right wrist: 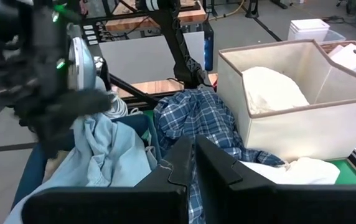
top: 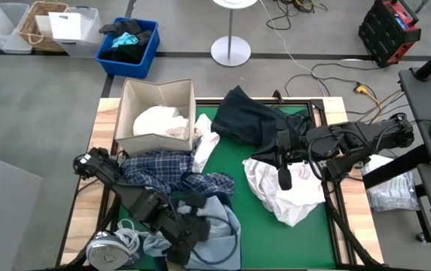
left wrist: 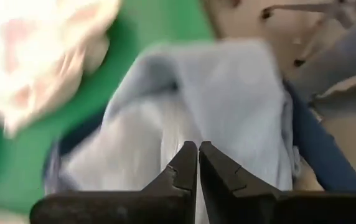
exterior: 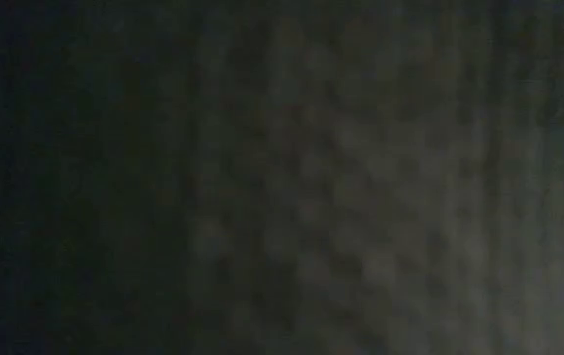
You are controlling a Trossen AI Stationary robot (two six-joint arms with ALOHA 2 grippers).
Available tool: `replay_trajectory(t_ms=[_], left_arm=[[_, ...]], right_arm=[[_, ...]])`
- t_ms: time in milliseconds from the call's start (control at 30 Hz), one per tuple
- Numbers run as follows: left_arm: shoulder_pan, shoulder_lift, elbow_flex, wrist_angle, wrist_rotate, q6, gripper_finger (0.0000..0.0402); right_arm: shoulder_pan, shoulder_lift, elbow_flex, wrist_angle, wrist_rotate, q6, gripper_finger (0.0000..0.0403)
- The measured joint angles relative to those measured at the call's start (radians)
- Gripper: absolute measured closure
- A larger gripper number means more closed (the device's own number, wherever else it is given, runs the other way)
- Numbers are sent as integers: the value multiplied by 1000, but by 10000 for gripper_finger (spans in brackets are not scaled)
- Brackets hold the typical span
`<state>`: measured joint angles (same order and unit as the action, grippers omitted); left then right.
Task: Sort clothes
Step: Put the light blue pants into the blue laundry organizer
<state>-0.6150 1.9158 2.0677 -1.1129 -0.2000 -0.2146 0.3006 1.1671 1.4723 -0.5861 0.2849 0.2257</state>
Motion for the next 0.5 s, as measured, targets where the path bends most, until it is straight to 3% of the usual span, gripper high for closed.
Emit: replay_trajectory(t_ms=[100,267,500], left_arm=[[7,28,-36,131,38,133,402],[15,92,-99,297,52,219,402],[54,152,-128,388,331,198,402]], right_arm=[[0,0,0,0,4,-9,390],[0,-11,0,-1,22,-17,390],[0,-38,0,1,41,1,390]])
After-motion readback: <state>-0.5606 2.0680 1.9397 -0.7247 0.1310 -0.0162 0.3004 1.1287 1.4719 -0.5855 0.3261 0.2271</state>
